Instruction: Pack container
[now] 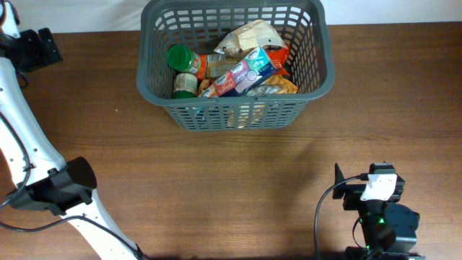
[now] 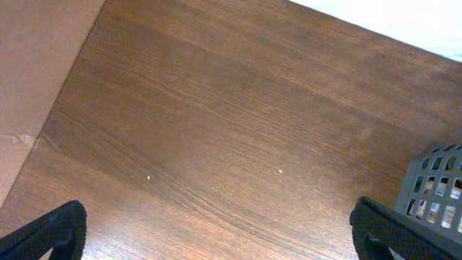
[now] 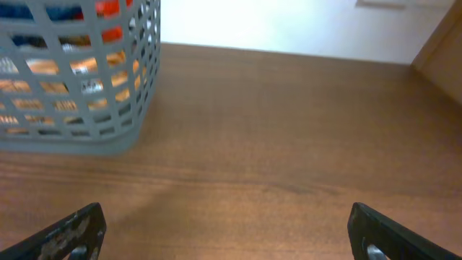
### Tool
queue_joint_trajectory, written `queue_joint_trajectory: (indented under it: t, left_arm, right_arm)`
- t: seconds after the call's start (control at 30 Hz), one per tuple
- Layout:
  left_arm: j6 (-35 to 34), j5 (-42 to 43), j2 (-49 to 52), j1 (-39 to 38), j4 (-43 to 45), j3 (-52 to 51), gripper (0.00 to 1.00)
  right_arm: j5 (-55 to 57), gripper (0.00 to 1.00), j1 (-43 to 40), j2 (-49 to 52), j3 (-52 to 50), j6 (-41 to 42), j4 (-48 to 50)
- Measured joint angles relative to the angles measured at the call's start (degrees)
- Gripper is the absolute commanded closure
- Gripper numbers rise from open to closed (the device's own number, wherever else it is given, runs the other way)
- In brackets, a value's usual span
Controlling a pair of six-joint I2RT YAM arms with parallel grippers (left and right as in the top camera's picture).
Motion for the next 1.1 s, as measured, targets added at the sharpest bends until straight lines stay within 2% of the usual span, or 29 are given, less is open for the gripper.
queue_joint_trajectory:
  t: [0.23,0.87,1.0,1.1]
  left_arm:
    - [0.00,0.00,0.00,0.00,0.02,0.00,0.01]
    - [0.00,-0.02,0.00,-0.24,0.00,0.00,0.01]
    - [0.00,-0.09,-0.74,-2.10,0.00,-0.33,0.01]
    - [0.00,-0.20,-4.87,-6.14,0.02,-3.32,0.01]
  right_arm:
    - [0.00,0.01,0.00,-1.86,-5.90,0.02,0.24]
    - [0.00,0.01,0.00,-2.60,-5.92,-0.02,1.18]
    - [0.00,0.01,0.00,-2.60,-5.92,0.04,1.20]
    - [0.00,0.01,0.00,-2.60,-5.92,0.04,1.18]
